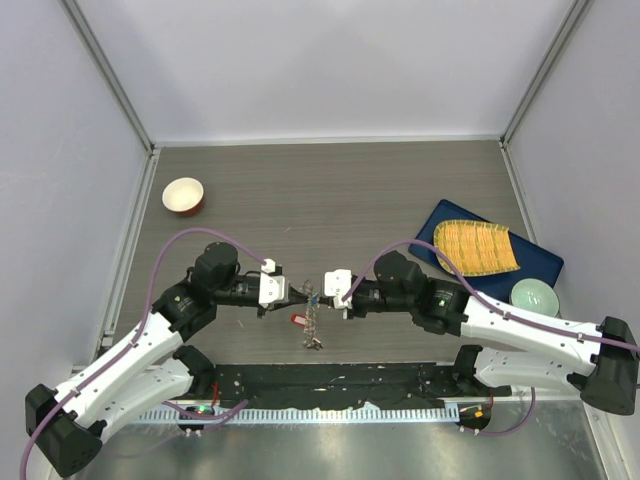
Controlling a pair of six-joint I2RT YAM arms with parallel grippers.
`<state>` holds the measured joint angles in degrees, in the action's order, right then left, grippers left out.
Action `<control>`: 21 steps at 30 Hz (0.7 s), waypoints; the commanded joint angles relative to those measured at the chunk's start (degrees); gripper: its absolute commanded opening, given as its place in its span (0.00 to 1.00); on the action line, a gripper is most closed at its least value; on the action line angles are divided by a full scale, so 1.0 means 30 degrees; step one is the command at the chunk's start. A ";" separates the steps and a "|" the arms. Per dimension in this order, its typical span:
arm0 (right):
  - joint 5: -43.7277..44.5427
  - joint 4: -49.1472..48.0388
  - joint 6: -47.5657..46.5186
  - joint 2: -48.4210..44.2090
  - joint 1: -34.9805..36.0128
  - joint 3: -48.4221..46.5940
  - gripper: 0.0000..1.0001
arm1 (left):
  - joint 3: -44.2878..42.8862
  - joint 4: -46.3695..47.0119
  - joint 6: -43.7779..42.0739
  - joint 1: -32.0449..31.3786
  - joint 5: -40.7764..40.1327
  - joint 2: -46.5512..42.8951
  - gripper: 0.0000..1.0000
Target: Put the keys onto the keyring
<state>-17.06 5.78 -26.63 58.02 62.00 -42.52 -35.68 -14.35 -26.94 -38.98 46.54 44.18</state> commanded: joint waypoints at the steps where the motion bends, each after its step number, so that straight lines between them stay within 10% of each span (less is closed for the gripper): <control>1: -0.0172 -0.0462 -0.0058 -0.0033 0.0164 -0.0298 0.01 | -0.0147 0.1589 0.0249 -0.0072 0.0598 -0.0167 0.00; 21: 0.0238 -0.0697 -0.0058 -0.0033 0.0164 -0.0181 0.01 | -0.0206 0.1561 0.0396 -0.0043 0.0598 -0.0109 0.00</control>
<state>-16.49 5.78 -26.65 58.04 62.19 -42.52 -35.68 -14.31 -25.93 -38.98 46.57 44.18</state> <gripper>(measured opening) 0.029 0.010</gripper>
